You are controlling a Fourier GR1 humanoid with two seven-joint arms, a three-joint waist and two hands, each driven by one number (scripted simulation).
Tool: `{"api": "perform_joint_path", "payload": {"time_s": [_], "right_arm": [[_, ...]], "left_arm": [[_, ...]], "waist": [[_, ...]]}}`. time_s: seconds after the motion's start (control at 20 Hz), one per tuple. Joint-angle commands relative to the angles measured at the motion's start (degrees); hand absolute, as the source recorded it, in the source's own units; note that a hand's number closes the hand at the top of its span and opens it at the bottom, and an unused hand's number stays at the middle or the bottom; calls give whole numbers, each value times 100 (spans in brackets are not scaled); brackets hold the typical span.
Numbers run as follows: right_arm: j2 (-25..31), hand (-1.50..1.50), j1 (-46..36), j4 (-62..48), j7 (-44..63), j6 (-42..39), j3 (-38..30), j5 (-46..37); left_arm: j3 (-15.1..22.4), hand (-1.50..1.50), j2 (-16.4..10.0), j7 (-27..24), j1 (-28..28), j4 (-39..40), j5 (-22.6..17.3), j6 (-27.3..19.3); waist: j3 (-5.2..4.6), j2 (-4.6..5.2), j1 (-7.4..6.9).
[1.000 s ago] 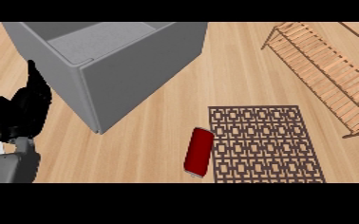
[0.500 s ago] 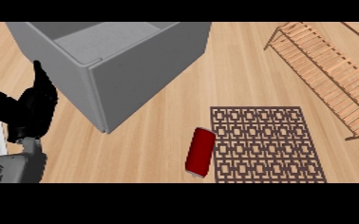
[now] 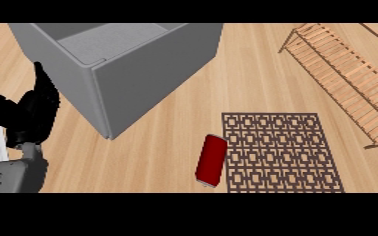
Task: Pick the lemon from the placemat and place it in the tiered shelf
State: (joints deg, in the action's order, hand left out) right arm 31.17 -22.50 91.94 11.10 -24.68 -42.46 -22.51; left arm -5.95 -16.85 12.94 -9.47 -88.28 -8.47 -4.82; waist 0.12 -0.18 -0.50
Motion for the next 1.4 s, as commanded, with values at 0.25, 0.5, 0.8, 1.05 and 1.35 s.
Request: {"api": "perform_joint_path", "payload": {"time_s": [0.25,0.5,0.8,1.05,1.35], "right_arm": [[179,-150,-408,-1593,-614,1423,-61,-613],[548,-150,-827,-2458,-1429,1802,-345,-308],[1329,-150,-1082,-3444,-1858,1502,-733,228],[1964,-150,-1213,-4107,-1071,-22,-722,776],[2966,-150,-621,-4734,-1457,-821,-1375,1221]], "left_arm": [[104,0,76,-138,-339,199,-244,504],[364,0,341,138,-605,68,107,85],[101,0,257,-242,-345,313,-75,397],[106,0,179,-35,-363,116,-36,412],[47,0,189,-97,-174,26,-21,456]], "waist": [[-9,54,-4],[-3,56,19],[-8,48,46],[-11,28,91],[-10,11,170]]}}
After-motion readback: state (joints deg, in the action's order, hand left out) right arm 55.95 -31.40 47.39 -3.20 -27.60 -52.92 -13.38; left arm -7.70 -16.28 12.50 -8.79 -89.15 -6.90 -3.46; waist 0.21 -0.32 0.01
